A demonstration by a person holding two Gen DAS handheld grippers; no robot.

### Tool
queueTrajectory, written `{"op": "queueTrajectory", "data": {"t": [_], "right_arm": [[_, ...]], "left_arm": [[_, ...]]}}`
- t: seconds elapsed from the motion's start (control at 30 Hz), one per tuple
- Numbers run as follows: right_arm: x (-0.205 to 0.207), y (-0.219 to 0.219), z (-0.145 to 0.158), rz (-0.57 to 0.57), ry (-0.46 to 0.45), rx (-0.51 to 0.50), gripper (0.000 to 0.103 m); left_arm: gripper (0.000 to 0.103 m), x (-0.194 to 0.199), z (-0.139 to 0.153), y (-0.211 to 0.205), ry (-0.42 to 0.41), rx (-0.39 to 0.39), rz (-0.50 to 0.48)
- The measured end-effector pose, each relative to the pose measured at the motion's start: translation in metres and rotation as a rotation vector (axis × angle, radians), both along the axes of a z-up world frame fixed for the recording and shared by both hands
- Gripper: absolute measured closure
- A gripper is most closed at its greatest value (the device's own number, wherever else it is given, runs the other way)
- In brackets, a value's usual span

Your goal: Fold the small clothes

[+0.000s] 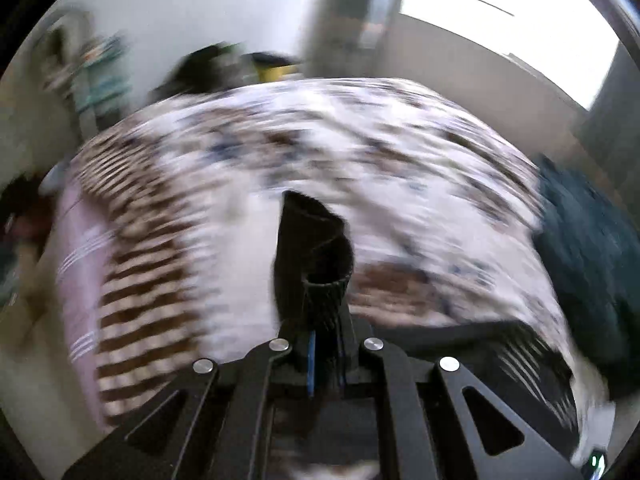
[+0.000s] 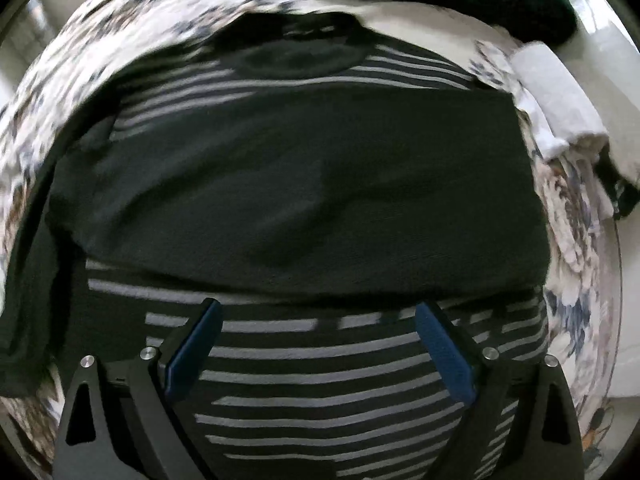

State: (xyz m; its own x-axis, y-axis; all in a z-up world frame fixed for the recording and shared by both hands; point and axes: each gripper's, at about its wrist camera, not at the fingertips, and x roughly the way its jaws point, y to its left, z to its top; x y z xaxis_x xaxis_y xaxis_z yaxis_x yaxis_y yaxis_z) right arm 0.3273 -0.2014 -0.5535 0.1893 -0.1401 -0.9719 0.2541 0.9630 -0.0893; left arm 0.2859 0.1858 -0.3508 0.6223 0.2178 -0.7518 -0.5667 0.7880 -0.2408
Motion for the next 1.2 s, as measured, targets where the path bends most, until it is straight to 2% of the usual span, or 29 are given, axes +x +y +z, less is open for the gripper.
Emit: {"op": "queueTrajectory", "data": {"t": [0.2,0.33,0.37,0.47,0.57,0.6,0.63,0.67,0.7,0.77,0.83,0.93,1.03,1.07,1.1,1.17,1.2], "right_arm": [[-0.011,-0.087,0.003,-0.124,0.009,0.060,0.005],[-0.031,-0.161,0.000,-0.238,0.021,0.070,0.005],[-0.037,-0.175,0.000,-0.261,0.025,0.069,0.005],[-0.054,-0.217,-0.002,-0.320,0.041,0.062,0.005],[-0.068,-0.251,-0.003,-0.358,0.056,0.073,0.005],[-0.072,-0.262,-0.002,-0.368,0.054,0.083,0.005],[-0.074,-0.268,-0.001,-0.371,0.050,0.089,0.005],[-0.077,-0.276,0.002,-0.370,0.044,0.097,0.005],[-0.078,-0.282,0.005,-0.370,0.039,0.109,0.005],[-0.083,-0.292,0.013,-0.380,0.020,0.149,0.005],[-0.080,-0.300,0.025,-0.388,-0.017,0.201,0.005],[-0.067,-0.308,0.037,-0.393,-0.085,0.308,0.005],[-0.039,-0.296,0.039,-0.375,-0.134,0.411,0.018],[-0.027,-0.288,0.036,-0.368,-0.136,0.424,0.027],[-0.011,-0.283,0.030,-0.351,-0.130,0.441,0.029],[0.011,-0.280,0.017,-0.332,-0.115,0.452,0.029],[0.020,-0.278,0.009,-0.327,-0.101,0.454,0.037]], "left_arm": [[0.098,0.081,0.017,-0.185,-0.030,-0.054,-0.430],[0.098,0.111,0.006,-0.328,-0.009,-0.105,-0.730],[0.098,0.114,-0.001,-0.369,0.005,-0.110,-0.811],[0.098,0.115,-0.018,-0.454,0.053,-0.109,-0.980],[0.093,0.114,-0.039,-0.507,0.154,-0.131,-1.094],[0.084,0.117,-0.045,-0.518,0.189,-0.135,-1.115],[0.077,0.117,-0.048,-0.521,0.203,-0.151,-1.134],[0.062,0.116,-0.045,-0.517,0.194,-0.170,-1.136],[0.040,0.111,-0.041,-0.510,0.187,-0.175,-1.124],[0.013,0.111,-0.033,-0.481,0.176,-0.190,-1.085],[0.013,0.112,-0.027,-0.433,0.166,-0.164,-0.997],[0.013,0.120,-0.034,-0.359,0.190,-0.071,-0.830],[0.013,0.139,-0.062,-0.281,0.289,0.023,-0.643],[0.013,0.144,-0.071,-0.265,0.312,0.034,-0.601],[0.013,0.149,-0.082,-0.245,0.336,0.047,-0.560],[0.013,0.156,-0.105,-0.220,0.381,0.098,-0.510],[0.013,0.155,-0.115,-0.214,0.395,0.114,-0.503]]}}
